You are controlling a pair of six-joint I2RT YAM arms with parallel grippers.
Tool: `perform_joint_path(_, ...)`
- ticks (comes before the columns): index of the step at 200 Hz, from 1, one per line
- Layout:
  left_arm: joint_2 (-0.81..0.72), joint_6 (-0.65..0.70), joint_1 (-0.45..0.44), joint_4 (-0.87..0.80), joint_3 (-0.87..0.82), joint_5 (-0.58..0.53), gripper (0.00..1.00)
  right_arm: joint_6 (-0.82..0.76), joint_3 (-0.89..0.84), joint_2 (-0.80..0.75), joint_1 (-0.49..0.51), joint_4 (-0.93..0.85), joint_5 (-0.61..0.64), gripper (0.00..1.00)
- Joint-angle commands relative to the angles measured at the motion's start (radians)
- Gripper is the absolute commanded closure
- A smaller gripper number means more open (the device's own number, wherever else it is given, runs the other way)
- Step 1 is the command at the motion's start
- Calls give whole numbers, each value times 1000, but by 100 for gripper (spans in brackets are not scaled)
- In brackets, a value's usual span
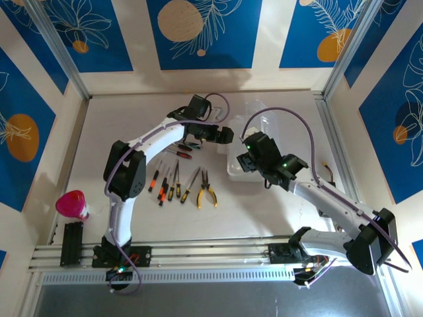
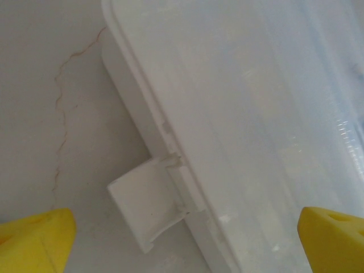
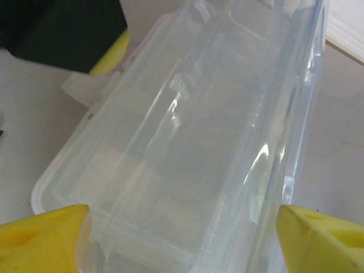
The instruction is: Pack the tool kit
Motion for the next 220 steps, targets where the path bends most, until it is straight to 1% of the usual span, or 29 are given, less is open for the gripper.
perform_joint_path(1,40,24,-3,-47,0,-29,0,3,-8,-37,-9,41,-25,17)
perform_joint_path(89,124,23,-18,-57,40,-22,0,8,-23,-70,-49,39,-78,17)
perform_joint_path(102,127,21,-18,-55,40,-20,0,9,-21,-68,-54,31,-98,14)
perform_joint_path(111,129,18,-19,-54,40,-19,0,18,-19,-65,-66,21,-124,9)
perform_joint_path(119,129,19,-18,-52,40,-18,0,45,-13,-62,-90,3,-164,0)
perform_joint_path(131,128,19,-18,-51,42,-18,0,99,-1,-58,-157,-30,-267,1)
perform_joint_path(150,127,18,-19,-52,46,-16,0,193,27,-40,-293,-67,-434,1)
perform_joint_path(179,127,18,-18,-51,53,-13,0,255,107,41,-460,-113,-619,1)
perform_joint_path(192,127,18,-19,-50,56,-14,0,252,152,98,-501,-136,-672,1)
perform_joint_path(220,126,13,-19,-48,54,-13,0,234,216,214,-546,-138,-736,1)
